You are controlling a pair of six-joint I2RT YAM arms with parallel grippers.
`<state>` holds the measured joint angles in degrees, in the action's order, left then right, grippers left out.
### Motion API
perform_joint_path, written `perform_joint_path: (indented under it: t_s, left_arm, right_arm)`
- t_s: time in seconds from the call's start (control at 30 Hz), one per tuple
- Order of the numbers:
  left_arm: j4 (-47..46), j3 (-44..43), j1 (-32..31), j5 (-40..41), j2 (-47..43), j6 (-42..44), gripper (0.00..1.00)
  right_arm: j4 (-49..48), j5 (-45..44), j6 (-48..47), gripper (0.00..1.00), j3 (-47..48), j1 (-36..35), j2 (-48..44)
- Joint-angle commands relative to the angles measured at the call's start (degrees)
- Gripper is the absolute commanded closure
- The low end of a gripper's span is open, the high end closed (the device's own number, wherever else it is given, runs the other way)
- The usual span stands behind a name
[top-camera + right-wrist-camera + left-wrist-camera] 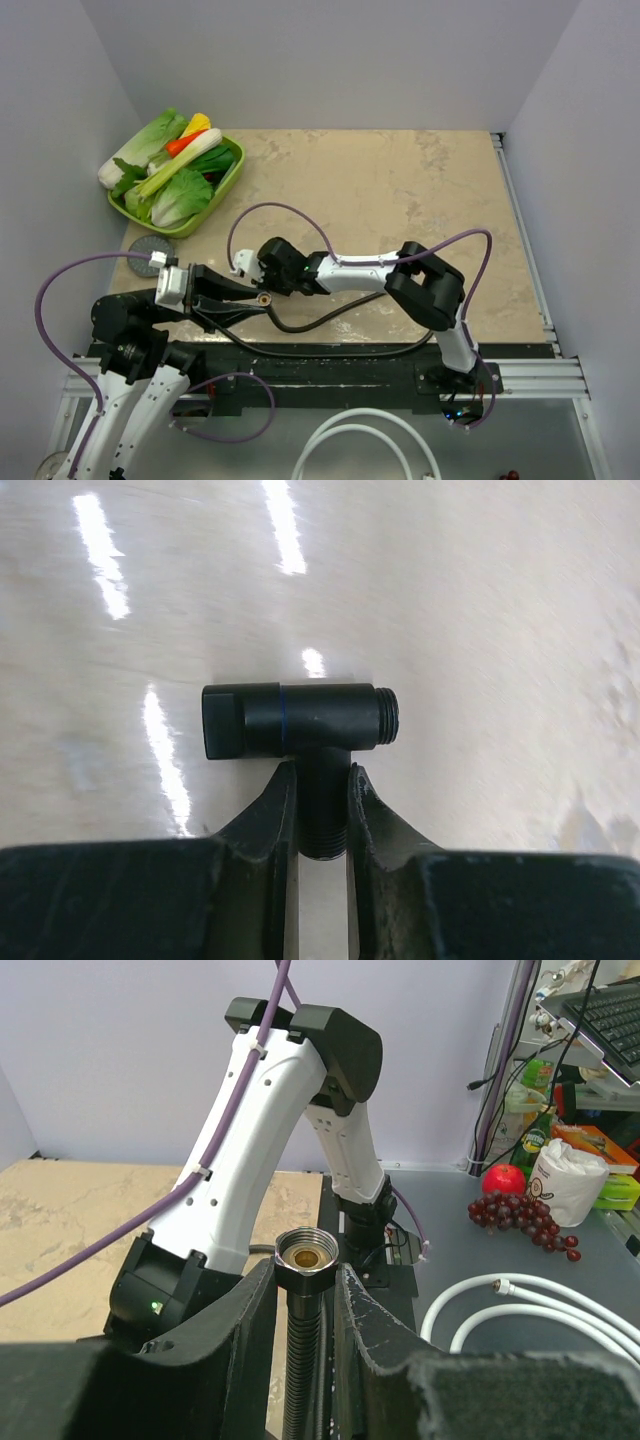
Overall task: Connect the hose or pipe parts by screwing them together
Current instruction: Move the adaptor to the center of the board.
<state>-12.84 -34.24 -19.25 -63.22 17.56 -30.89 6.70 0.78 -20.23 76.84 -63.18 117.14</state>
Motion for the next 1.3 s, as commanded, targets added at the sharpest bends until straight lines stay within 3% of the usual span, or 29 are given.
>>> perform_joint_path:
  t_s: [0.0, 0.2, 0.33, 0.5, 0.57, 0.67, 0.8, 0.97, 1.07, 1.13, 1.2, 1.27]
  left_arm:
    - [-2.0, -1.8, 0.3, 0.5, 1.1, -0.6, 1.0]
    - [-2.1, -1.7, 0.3, 0.3, 1.0, -0.7, 1.0]
    - [-2.3, -1.7, 0.3, 0.3, 1.0, -0.8, 1.0]
    - [-3.1, -2.1, 0.3, 0.6, 1.1, -1.6, 1.0]
    - [-3.2, -2.2, 0.3, 0.7, 1.0, -1.7, 1.0]
    - [-3.3, -2.2, 0.3, 0.8, 0.9, -1.9, 1.0]
    - [-3.2, -2.7, 0.3, 0.9, 0.7, -2.1, 1.0]
    - [-3.2, -2.9, 0.3, 1.2, 0.7, -2.2, 1.0]
    - [-3.2, -2.9, 0.3, 1.3, 0.7, -2.2, 1.0]
    - [-3.3, -2.8, 0.3, 1.4, 0.8, -2.2, 1.0]
    - [-3.4, -2.9, 0.3, 1.3, 0.9, -2.2, 1.0]
    - [-3.2, -3.2, 0.3, 1.4, 1.0, -2.2, 1.0]
  right_arm:
    - [-0.1, -11.6, 8.8, 1.0, -4.9, 3.1, -2.2]
    - [-4.1, -11.7, 18.4, 1.0, -16.0, 6.6, -10.0]
    - [-10.5, -1.0, 30.3, 1.0, -22.7, 12.4, -17.9]
    - [-5.1, -5.1, 44.5, 1.0, -20.9, 17.2, -20.5]
    - [-1.2, -7.6, 45.7, 1.0, -18.8, 17.2, -19.8]
    - [1.6, -8.9, 45.5, 0.9, -17.1, 17.1, -18.1]
    - [4.3, -9.1, 43.3, 0.47, -15.1, 17.1, -16.9]
    - [10.7, -12.7, 38.8, 0.25, -10.1, 17.0, -17.9]
    - [11.0, -12.6, 29.1, 0.23, -7.9, 14.8, -19.4]
    - [9.4, -11.9, 15.2, 0.23, -8.1, 12.7, -20.7]
    - [9.5, -8.3, 3.1, 0.23, -8.4, 11.4, -22.2]
    - [11.7, -4.1, -2.8, 0.23, -8.4, 11.3, -22.7]
